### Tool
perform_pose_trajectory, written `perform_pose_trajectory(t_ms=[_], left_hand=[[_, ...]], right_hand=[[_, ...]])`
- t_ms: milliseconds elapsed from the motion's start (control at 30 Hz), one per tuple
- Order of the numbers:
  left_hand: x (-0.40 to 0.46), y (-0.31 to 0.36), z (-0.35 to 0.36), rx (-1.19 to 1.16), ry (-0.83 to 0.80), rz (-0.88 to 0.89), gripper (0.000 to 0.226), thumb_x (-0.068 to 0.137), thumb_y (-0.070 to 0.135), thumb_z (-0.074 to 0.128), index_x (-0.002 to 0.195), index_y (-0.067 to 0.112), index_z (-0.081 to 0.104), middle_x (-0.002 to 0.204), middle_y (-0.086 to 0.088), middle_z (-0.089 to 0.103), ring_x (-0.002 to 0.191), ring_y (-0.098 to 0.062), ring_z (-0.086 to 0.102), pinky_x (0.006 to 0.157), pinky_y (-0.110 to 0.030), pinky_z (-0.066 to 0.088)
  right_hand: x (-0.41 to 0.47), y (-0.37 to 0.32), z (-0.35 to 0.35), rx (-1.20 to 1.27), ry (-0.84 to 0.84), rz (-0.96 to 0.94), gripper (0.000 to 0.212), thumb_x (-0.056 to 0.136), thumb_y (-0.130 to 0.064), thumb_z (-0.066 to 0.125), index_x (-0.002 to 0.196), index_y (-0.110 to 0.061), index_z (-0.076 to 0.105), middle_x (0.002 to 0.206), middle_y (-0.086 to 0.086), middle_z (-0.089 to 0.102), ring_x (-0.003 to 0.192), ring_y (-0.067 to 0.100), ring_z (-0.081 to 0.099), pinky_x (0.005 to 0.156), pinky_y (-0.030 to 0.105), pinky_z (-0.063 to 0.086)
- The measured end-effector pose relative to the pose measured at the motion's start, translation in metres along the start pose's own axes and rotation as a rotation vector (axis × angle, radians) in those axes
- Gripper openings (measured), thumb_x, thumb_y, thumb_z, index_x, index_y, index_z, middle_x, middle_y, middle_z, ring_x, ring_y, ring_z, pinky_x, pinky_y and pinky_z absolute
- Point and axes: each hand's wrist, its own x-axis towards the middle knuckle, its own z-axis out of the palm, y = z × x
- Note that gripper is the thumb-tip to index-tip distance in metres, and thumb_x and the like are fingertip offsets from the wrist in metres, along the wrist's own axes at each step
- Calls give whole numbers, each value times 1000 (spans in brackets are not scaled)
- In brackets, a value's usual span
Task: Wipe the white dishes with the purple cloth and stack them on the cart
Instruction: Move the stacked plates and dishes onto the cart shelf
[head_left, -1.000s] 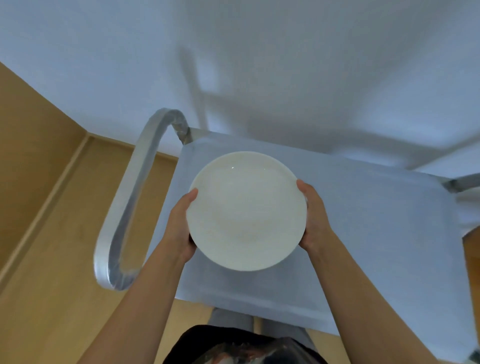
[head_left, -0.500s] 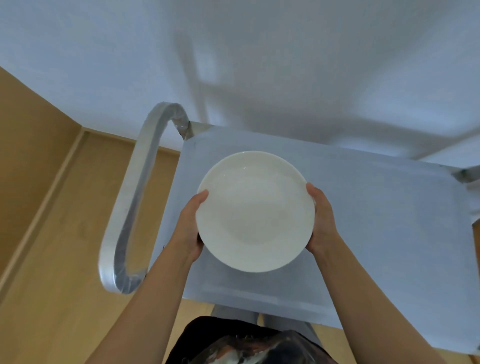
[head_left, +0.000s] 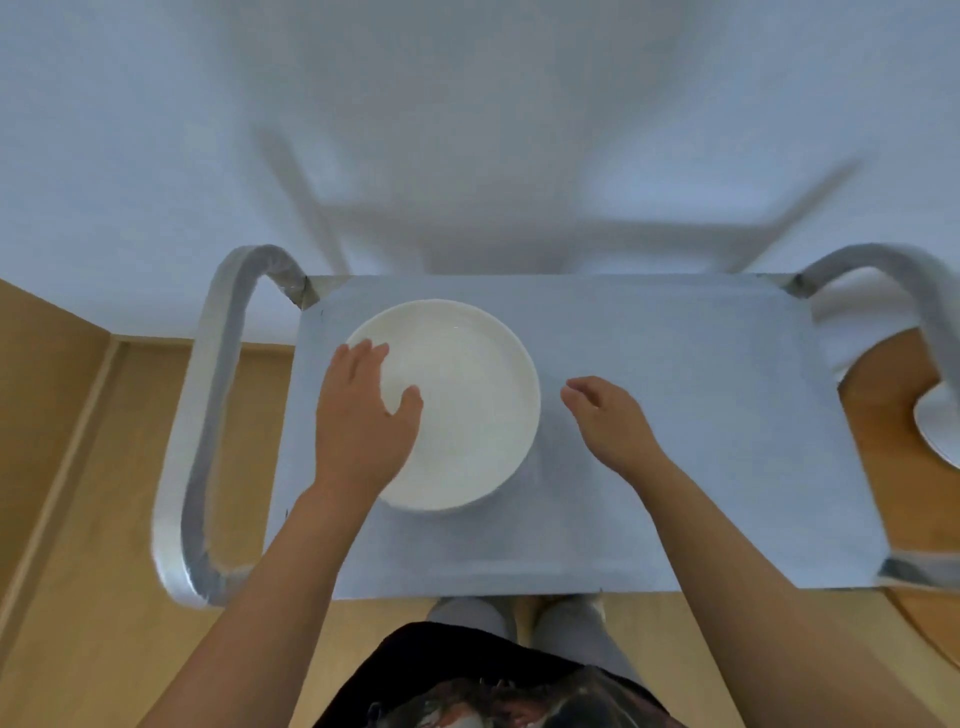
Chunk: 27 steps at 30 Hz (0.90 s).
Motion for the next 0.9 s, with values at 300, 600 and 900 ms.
perform_pose_trajectory(t_ms=[300,600,900], left_hand=[[-47,135,68,234,-265,609,48,89,17,58,134,1,49,143,-16,45,141,-30,28,114,-38,16],[-167,266,163,165,-433,766,46,96,29,50,138,12,45,147,-2,42,137,-16,31,108,-22,16],[-246,376,256,150,-569,885,37,92,25,54,125,8,56,126,-7,56,116,-21,50,94,-30,38]], right_hand=[[-76,89,-126,-592,191,-100,49,97,-34,43,142,-15,37,145,3,41,133,20,35,105,32,29],[-183,199,-227,-596,333,-15,33,93,-30,45,120,-12,54,116,5,59,100,22,54,80,31,43],[-213,290,-311,-555,425,87,35,91,-33,48,118,-12,55,119,6,58,109,22,52,89,35,46]])
